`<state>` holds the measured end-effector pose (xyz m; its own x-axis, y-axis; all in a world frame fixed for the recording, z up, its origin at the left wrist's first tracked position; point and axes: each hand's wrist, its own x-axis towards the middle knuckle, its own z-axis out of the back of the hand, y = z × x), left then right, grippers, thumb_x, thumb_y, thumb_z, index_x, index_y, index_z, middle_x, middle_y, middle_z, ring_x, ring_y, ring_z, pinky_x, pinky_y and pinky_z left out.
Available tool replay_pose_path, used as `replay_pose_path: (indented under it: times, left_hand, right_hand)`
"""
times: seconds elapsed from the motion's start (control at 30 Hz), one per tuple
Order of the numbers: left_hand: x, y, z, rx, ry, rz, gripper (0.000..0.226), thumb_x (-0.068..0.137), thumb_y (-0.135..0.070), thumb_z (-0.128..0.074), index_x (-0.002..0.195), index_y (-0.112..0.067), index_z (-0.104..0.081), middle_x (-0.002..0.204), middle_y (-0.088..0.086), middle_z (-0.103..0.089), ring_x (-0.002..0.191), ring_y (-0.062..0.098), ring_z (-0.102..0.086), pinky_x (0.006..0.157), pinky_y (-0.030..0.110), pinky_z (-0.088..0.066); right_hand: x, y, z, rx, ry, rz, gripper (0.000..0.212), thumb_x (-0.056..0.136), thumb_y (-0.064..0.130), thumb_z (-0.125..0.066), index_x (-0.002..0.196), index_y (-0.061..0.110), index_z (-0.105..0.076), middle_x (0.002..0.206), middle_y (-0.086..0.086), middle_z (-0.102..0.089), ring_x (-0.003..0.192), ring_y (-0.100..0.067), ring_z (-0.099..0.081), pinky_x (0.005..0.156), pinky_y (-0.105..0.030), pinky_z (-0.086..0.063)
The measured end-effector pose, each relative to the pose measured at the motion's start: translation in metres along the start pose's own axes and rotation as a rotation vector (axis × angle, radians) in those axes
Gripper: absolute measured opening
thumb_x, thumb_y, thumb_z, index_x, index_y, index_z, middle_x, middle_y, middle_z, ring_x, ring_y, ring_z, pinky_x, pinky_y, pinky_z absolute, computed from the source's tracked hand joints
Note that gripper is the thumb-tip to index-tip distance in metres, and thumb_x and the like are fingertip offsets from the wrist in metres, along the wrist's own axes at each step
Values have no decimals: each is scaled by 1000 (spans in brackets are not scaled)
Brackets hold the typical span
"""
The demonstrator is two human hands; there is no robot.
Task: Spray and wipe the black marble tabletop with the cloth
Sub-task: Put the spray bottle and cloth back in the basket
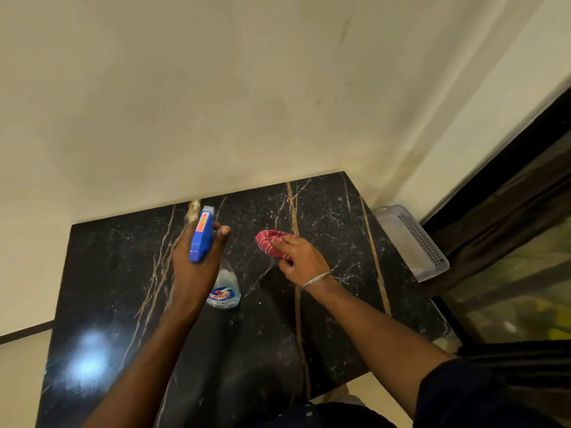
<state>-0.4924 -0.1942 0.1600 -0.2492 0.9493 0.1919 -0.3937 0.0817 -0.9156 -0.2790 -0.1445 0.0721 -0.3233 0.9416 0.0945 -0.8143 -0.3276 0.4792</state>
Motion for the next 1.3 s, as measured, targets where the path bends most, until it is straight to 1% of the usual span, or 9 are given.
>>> replay_pose_path:
  times: [0.2,0.43,0.53,0.63,0.73,0.87,0.93,1.1,1.3]
  left_hand:
    - [29,-49,-94,-128,138,-58,37,85,-39,-60,105,-8,-57,87,-2,-59,73,-2,-58,67,6,-45]
    - [67,-119,-262,-211,280,-109,36,86,-34,-65,110,-8,-56,96,8,-64,86,21,-66,81,33,-56]
    - [83,-145,-350,-276,341,-89,52,76,-47,-66,109,-8,-56,96,17,-67,81,21,-68,75,30,-57]
    - [90,-155,-431,-305,370,-82,53,76,-40,-70,112,-4,-55,98,12,-66,78,12,-68,72,23,-55]
    - [92,-143,-503,-286,396,-65,42,81,-25,-73,113,-5,-54,96,0,-63,78,1,-63,72,12,-51]
    - [85,-106,-575,-300,401,17,42,83,-17,-73,117,-5,-52,99,14,-63,81,12,-64,74,16,-53]
    - [78,-82,-602,-279,361,46,40,83,-19,-73,115,-12,-52,97,6,-62,82,17,-63,74,21,-54]
    - [68,-24,-651,-183,259,207,48,80,-31,-75,115,-10,-50,80,-12,-53,67,-2,-52,63,15,-47]
    - [60,16,-683,-127,268,255,51,85,-16,-71,123,1,-42,87,-15,-46,78,-22,-49,67,1,-42]
  right_hand:
    - [-3,-76,70,30,-144,-122,52,82,11,-70,133,16,-60,135,-11,-59,125,-31,-53,108,-43,-43]
    - [-10,-230,156,-8,-245,-311,52,83,19,-72,133,18,-59,135,-10,-60,121,-29,-57,104,-43,-47]
    - [-15,-314,178,-54,-271,-288,47,77,16,-69,124,14,-67,124,-12,-66,114,-32,-61,97,-46,-51]
    - [-21,-382,185,-156,-275,-293,49,67,12,-76,115,15,-72,116,-10,-70,105,-33,-65,93,-40,-51]
    - [-20,-442,178,-212,-266,-322,49,66,16,-78,114,19,-72,113,-6,-72,100,-34,-64,87,-38,-52]
    - [-13,-510,146,-196,-213,-367,48,71,20,-72,118,24,-71,118,1,-70,102,-32,-59,86,-38,-52]
    - [-13,-535,123,-180,-177,-362,48,73,16,-73,120,25,-69,119,3,-69,99,-32,-58,82,-38,-54]
    - [-14,-591,69,-224,-13,-348,40,85,25,-68,125,27,-65,127,1,-65,108,-36,-55,82,-41,-51]
    - [-9,-629,15,-284,86,-374,54,82,17,-65,133,32,-55,134,0,-59,111,-39,-52,82,-43,-50]
